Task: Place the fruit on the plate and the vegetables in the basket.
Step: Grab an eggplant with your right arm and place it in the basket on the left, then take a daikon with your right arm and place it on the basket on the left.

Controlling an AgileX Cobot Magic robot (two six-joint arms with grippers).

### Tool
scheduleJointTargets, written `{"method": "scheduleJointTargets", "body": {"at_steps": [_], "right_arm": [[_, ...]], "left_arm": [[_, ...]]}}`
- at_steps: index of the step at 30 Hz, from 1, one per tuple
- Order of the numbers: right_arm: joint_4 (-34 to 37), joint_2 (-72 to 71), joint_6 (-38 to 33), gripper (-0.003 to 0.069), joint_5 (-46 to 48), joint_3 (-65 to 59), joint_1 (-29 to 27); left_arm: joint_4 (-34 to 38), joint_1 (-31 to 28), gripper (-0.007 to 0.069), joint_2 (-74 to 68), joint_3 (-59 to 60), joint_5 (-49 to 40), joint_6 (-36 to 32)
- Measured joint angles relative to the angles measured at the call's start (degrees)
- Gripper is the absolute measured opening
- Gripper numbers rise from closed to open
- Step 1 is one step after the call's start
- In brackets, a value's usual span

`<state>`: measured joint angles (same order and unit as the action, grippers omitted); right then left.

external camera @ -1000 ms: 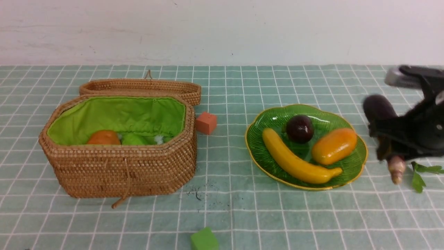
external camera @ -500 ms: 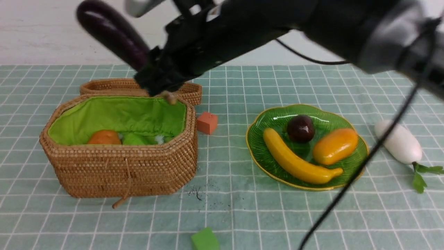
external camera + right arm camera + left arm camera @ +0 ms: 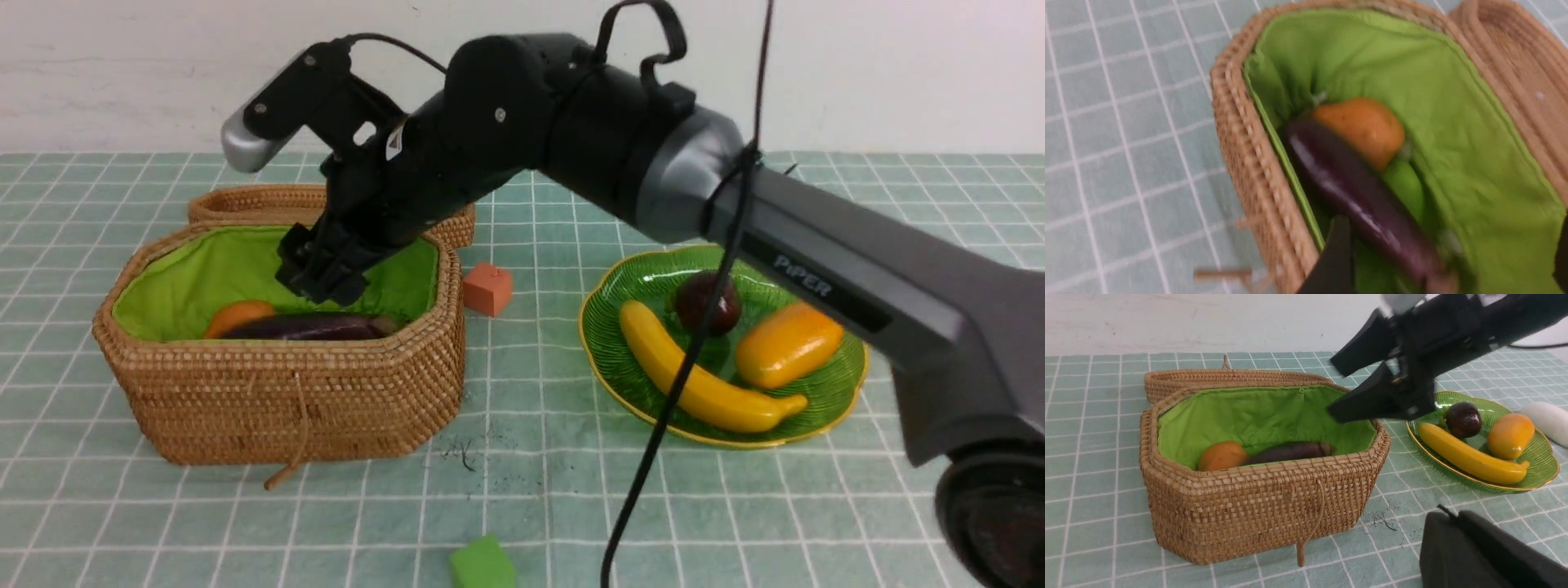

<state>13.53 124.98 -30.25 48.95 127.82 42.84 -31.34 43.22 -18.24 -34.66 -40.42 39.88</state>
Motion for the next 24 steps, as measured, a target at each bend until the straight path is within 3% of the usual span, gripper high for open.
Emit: {"method": "scheduleJointTargets", "body": {"at_steps": [1, 4, 8, 9, 10, 11, 14, 15, 16, 18, 21, 24], "right_arm": [[-1.28, -1.08, 1.34, 0.0671, 1.16, 0.0, 0.0], [-15.77, -8.09, 9.74, 0.0591, 13.27, 0.31, -0.68], [-26.74, -13.76, 16.07, 0.0426, 21.48, 0.72, -5.98], [-28.31, -14.92, 18.5, 0.037, 21.86, 0.13, -9.18], [-28.48, -15.08, 18.94, 0.0353, 21.88, -0.2, -9.78], [-29.26, -16.25, 22.79, 0.0292, 22.1, -1.88, -14.9], [-28.89, -17.62, 27.88, 0.0245, 22.18, -6.8, -23.44], [-28.39, -17.98, 29.24, 0.024, 22.29, -8.9, -26.38], [-26.42, -18.17, 30.25, 0.0248, 22.34, -13.76, -32.9], [-21.71, -17.56, 29.02, 0.03, 21.98, -20.01, -40.57], [-16.9, -16.3, 27.75, 0.0367, 19.26, -23.76, -45.17], [-10.34, -12.98, 25.64, 0.0507, 13.53, -27.19, -50.12]], "left_arm": [[0.19, 0.0, 0.0018, 0.0, 0.0, 0.0, -0.14], [4.78, 0.0, 0.0012, 0.0, 0.0, 0.3, -4.67], [14.47, 0.0, -0.0007, 0.0, 0.0, 2.38, -14.78], [19.34, 0.0, -0.0013, 0.0, 0.0, 3.33, -19.91], [20.07, 0.0, -0.0013, 0.0, 0.0, 3.58, -20.65], [25.51, 0.0, -0.0013, 0.0, 0.0, 4.2, -26.55], [32.78, 0.0, -0.0013, 0.0, 0.0, 4.42, -34.2], [34.35, 0.0, -0.0013, 0.0, 0.0, 4.42, -35.79], [38.11, 0.0, -0.0013, 0.0, 0.0, 4.36, -39.88], [40.98, 0.0, -0.0013, 0.0, 0.0, 4.36, -42.79], [41.77, 0.0, -0.0013, 0.0, 0.0, 4.36, -43.86], [42.08, 0.0, -0.0013, 0.0, 0.0, 4.36, -44.18]]}}
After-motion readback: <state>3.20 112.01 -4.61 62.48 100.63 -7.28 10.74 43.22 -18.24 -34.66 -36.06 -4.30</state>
